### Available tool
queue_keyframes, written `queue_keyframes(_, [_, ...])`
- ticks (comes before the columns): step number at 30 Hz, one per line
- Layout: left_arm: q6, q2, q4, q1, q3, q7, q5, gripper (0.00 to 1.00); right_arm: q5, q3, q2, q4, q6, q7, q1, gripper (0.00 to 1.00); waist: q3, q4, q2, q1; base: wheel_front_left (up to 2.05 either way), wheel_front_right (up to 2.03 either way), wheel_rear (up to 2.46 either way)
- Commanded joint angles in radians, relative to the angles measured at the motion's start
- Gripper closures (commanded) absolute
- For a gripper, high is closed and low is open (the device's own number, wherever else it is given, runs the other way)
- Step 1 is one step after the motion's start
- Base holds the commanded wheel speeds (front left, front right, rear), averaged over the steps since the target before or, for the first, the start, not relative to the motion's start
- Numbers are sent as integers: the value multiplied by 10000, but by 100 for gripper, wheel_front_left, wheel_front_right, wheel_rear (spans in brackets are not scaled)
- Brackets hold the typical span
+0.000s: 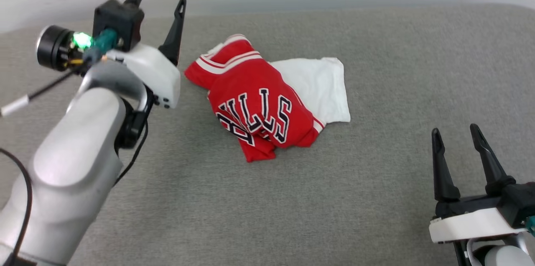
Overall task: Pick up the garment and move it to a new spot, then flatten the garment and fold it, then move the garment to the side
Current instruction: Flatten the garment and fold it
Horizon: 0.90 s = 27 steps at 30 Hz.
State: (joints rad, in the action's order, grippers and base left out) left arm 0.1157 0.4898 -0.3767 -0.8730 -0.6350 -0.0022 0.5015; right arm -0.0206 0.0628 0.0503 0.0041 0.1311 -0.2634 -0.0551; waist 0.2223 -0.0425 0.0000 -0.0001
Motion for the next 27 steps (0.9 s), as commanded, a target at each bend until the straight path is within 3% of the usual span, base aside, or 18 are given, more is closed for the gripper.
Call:
queue_keyframes(1, [160,40,277,532,124,-560,-5,0,59,79,-2,15,-7,-20,190,0,-524,483,0,1,0,0,0])
queue_keyframes(4, [485,183,936,1400,243,-1636,-89,0,140,215,-2,-18,-7,-20,341,0,-839,754,0,1,0,0,0])
queue_keyframes(8, [1242,391,1722,2792,305,-2375,-431,0,239,374,-2,-99,-7,-20,557,0,-1141,1058,0,1,0,0,0])
queue_keyframes(12, [1764,347,2644,4260,621,-2612,-508,0,250,435,-4,-115,-7,-20,701,0,-1332,1224,0,1,0,0,0])
queue_keyframes(17, [2273,-97,3994,6368,1516,-2630,-643,0,249,535,-2,-210,-7,-20,825,0,-1504,1368,0,1,0,0,0])
queue_keyframes(21, [2319,-541,4538,7469,2070,-2629,-870,0,460,491,-2,-288,-7,-20,964,0,-1512,1514,0,1,0,0,0])
queue_keyframes(27, [1914,-1124,4672,8110,2393,-2631,-1409,0,883,367,14,-384,-7,53,723,0,-1348,1773,0,1,0,0,0])
